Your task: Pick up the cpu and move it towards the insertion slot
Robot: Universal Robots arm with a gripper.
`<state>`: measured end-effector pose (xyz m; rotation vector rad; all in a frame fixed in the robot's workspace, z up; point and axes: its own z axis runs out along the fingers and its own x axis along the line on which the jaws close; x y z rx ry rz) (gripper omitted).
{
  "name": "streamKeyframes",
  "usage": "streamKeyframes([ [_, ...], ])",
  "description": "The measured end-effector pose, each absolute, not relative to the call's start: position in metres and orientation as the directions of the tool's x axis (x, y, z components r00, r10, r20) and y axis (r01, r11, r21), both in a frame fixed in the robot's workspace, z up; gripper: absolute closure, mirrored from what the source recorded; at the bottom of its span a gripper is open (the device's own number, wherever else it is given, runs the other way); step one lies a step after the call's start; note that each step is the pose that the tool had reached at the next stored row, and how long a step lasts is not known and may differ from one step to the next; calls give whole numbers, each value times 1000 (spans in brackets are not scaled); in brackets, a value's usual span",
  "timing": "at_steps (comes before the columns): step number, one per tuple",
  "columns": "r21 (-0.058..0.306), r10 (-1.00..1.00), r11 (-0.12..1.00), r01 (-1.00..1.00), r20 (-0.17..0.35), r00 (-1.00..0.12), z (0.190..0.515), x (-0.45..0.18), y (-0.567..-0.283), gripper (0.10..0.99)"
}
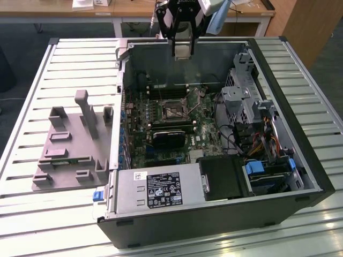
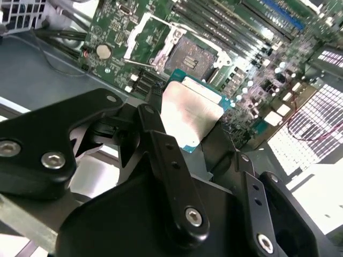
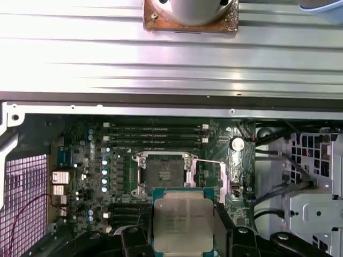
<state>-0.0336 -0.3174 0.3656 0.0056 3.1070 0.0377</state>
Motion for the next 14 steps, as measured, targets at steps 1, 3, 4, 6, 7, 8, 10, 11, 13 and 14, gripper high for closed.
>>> streamKeyframes([
  [1,24,4,1000,3,-35,-999,365,-34,-316,549],
  [3,23,3,1000,3,-36,-999,363,-36,-315,549],
  [4,23,3,1000,2,-37,-999,362,-36,-314,549],
  [6,22,3,1000,2,-38,-999,360,-38,-313,549],
  [7,22,2,1000,2,-38,-999,360,-38,-312,549],
  [8,22,2,1000,1,-38,-999,359,-38,-312,549],
  [10,22,2,1000,1,-38,-999,359,-38,-311,549],
  [11,21,2,1000,1,-38,-999,359,-38,-311,549],
  [13,21,2,1000,1,-38,-999,359,-38,-311,549],
  [14,21,2,1000,1,-38,-999,359,-38,-311,549],
])
